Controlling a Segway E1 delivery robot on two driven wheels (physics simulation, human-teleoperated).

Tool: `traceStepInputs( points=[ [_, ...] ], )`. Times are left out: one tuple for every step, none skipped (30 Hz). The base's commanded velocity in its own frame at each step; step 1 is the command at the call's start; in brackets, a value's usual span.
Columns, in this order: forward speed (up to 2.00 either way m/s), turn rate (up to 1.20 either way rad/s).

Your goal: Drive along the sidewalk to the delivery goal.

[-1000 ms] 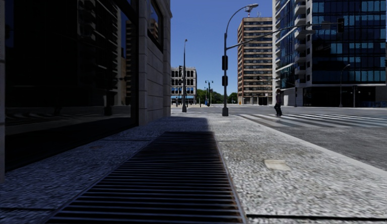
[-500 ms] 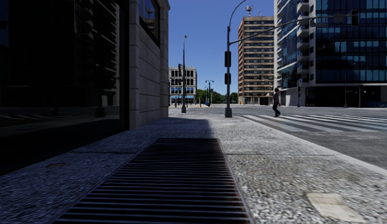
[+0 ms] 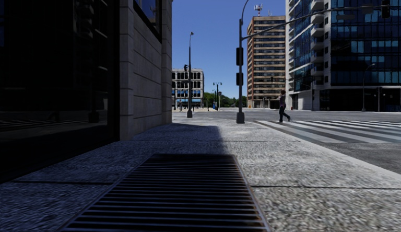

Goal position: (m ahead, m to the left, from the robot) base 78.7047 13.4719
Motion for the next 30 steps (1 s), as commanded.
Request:
traceStepInputs(
  points=[
    [2.0, 0.0],
    [2.0, 0.0],
    [2.0, 0.0],
    [2.0, 0.0],
    [2.0, 0.0],
    [2.0, 0.0],
    [2.0, 0.0],
    [2.0, 0.0],
    [2.0, 0.0],
    [2.0, 0.0],
    [2.0, 0.0],
    [2.0, 0.0],
    [2.0, 0.0],
    [2.0, 0.0],
    [2.0, 0.0],
    [2.0, 0.0],
    [2.0, 0.0],
    [2.0, 0.0],
    [2.0, 0.0],
    [2.0, 0.0],
    [2.0, 0.0],
    [2.0, 0.0],
    [2.0, 0.0],
    [2.0, 0.0],
    [2.0, 0.0],
    [2.0, 0.0],
    [2.0, 0.0],
    [2.0, 0.0],
    [2.0, 0.0],
    [2.0, 0.0]
  ],
)
